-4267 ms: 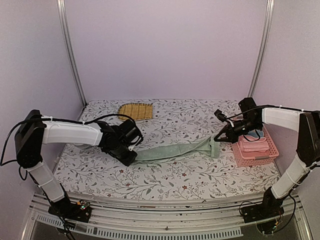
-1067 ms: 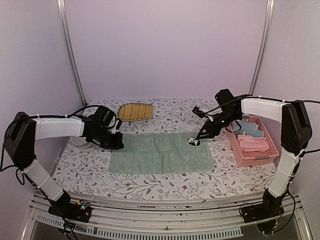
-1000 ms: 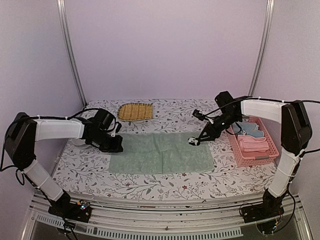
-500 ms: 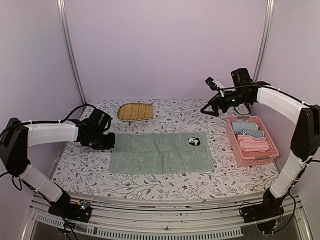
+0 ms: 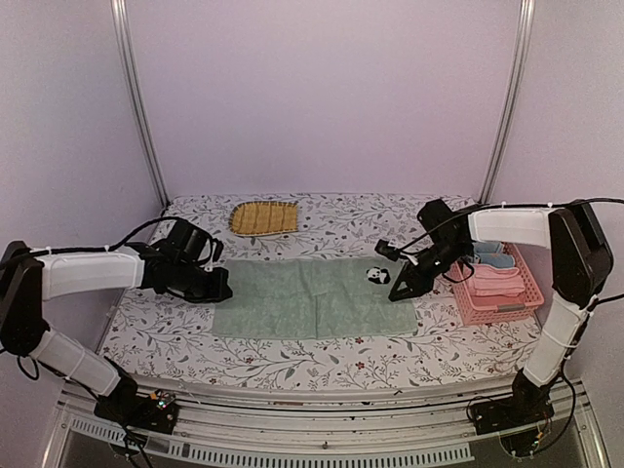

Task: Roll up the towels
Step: Move the towel to the center of the board.

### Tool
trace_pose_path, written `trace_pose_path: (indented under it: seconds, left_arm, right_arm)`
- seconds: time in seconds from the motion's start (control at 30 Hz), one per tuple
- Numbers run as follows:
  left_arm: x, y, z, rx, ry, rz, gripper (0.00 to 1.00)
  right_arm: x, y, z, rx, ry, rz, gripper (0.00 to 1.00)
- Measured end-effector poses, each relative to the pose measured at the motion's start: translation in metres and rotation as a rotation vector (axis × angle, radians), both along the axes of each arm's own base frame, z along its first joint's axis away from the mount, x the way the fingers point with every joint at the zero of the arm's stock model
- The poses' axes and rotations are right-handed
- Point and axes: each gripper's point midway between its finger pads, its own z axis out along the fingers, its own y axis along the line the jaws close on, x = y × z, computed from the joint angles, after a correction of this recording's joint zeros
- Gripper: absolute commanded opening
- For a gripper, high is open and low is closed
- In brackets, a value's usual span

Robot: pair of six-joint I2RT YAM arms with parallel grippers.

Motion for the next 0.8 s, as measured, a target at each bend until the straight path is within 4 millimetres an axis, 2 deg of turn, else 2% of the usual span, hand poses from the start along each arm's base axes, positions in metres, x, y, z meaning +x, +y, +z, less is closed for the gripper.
trace_pose_path:
  seconds: [0.13, 0.27, 0.43, 0.63, 0.8]
  left_arm:
    - [-0.015, 0.0, -0.014, 0.006, 0.081, 0.016, 0.0]
    - [-0.033, 0.007, -0.038, 0.038, 0.18, 0.038, 0.0]
    - [-0.056, 0.018, -0.064, 0.085, 0.282, 0.059, 0.0]
    - [-0.061, 0.019, -0.066, 0.066, 0.29, 0.095, 0.0]
    - [-0.073, 0.02, -0.066, 0.058, 0.306, 0.11, 0.0]
  right_arm:
    - [-0.016, -0.003, -0.018, -0.055, 0.02, 0.03, 0.23]
    - [-0.026, -0.009, -0.035, -0.113, 0.029, 0.04, 0.21]
    - [-0.038, -0.026, -0.068, -0.212, 0.065, 0.031, 0.2]
    - [-0.036, -0.027, -0.072, -0.224, 0.065, 0.012, 0.15]
    - [-0.038, -0.028, -0.073, -0.232, 0.055, 0.01, 0.14]
